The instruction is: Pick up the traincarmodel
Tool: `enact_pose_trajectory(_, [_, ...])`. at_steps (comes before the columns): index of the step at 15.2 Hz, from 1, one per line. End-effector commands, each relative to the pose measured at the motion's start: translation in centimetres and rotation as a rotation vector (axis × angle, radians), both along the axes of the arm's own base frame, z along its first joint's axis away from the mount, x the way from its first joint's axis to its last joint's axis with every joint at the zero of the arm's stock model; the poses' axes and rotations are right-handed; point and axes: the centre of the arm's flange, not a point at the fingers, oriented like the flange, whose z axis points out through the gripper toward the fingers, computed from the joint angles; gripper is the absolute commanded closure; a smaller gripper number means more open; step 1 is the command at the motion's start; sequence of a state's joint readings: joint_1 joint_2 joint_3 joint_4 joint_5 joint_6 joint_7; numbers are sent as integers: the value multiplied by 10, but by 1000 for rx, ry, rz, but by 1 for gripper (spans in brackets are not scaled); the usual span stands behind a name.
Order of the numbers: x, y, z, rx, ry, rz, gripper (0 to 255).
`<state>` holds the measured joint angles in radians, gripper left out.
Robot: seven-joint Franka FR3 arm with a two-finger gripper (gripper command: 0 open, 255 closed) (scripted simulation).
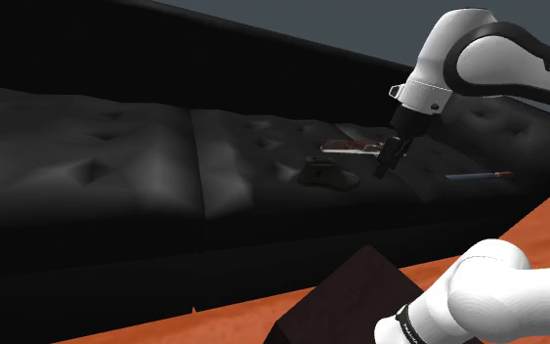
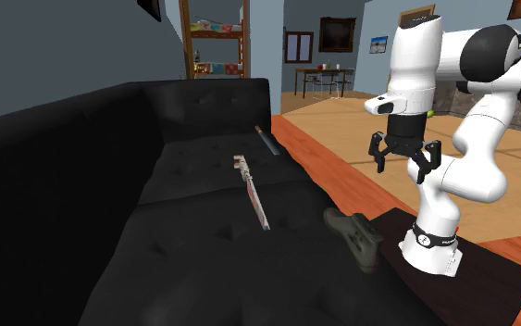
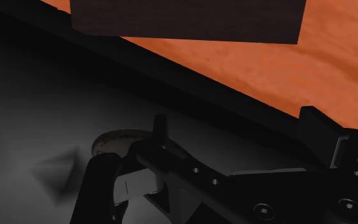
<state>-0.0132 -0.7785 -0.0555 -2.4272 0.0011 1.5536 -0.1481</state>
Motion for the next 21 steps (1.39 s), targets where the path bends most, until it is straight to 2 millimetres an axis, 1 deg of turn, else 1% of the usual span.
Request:
enact_pose_trajectory(1, [0, 0, 0, 0, 0, 0, 0])
enact_pose_trajectory(6, [14, -60, -13, -7, -12, 97, 0])
enact_pose_trajectory(11, [34, -119, -26, -14, -23, 195, 0])
enact_pose_trajectory(16, [60, -176, -37, -21, -35, 292, 0])
enact_pose_trajectory(21, [91, -230, -48, -28, -46, 389, 0])
